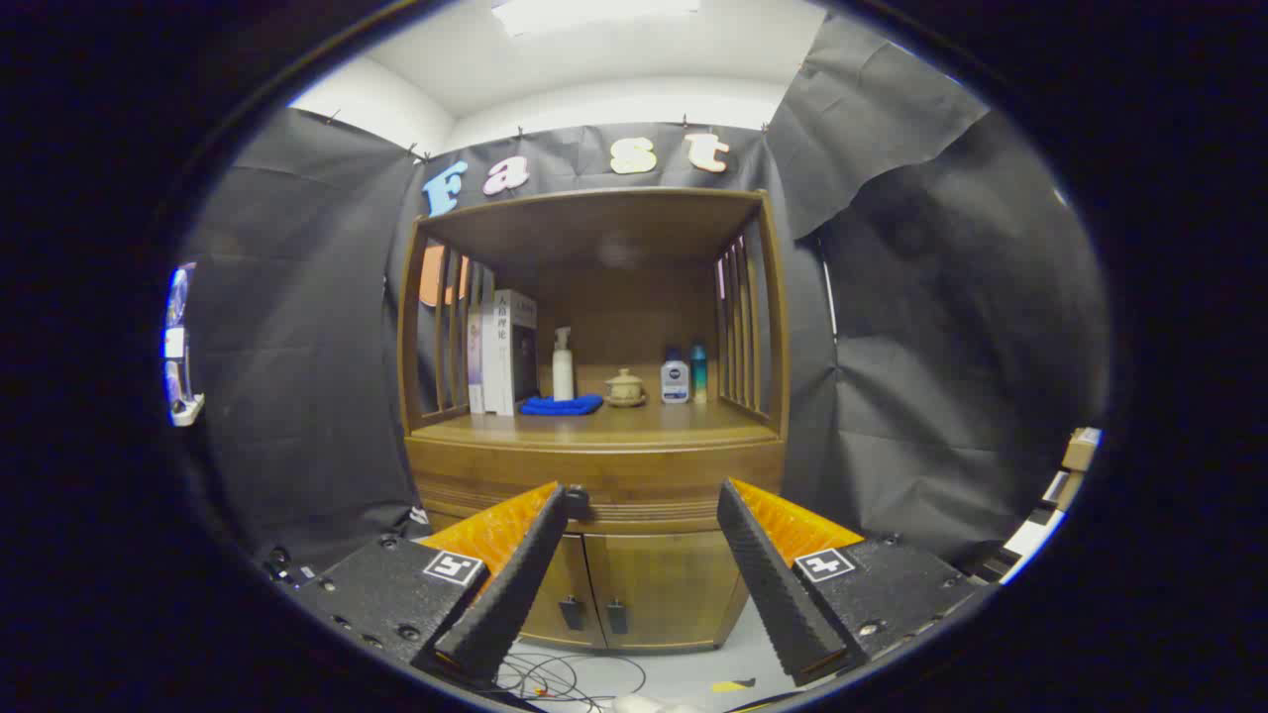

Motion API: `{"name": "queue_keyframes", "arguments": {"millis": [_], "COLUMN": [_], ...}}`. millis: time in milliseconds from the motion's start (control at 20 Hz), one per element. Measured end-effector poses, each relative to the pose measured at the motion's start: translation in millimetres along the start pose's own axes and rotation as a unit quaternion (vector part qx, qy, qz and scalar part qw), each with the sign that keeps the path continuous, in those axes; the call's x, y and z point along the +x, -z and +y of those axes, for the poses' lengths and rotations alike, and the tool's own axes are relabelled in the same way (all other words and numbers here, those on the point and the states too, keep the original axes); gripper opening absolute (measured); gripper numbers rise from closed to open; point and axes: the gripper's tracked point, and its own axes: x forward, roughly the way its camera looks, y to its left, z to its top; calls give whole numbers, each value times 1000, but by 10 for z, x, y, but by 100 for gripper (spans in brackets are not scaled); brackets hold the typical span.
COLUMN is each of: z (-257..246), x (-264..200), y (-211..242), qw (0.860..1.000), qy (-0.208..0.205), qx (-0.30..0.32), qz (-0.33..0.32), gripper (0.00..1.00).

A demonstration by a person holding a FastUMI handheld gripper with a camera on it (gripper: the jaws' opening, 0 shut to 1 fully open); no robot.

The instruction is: Pull open the drawer, take out the items inside it, and place them on the countertop above the cabinet.

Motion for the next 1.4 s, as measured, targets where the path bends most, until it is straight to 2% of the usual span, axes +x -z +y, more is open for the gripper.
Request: {"name": "queue_keyframes", "arguments": {"millis": [150,350,850,1050,1400], "z": [-18,-78,-76,-45,338], "x": [-42,-111,-67,120,961], "y": [-43,-125,-87,-101,69], "qw": [1000,1000,1000,1000,1000], "qy": [3,17,14,19,-3], "qx": [10,-5,3,0,-2], "qz": [-3,-13,-1,2,13], "gripper": [99,99,99,99,99]}}
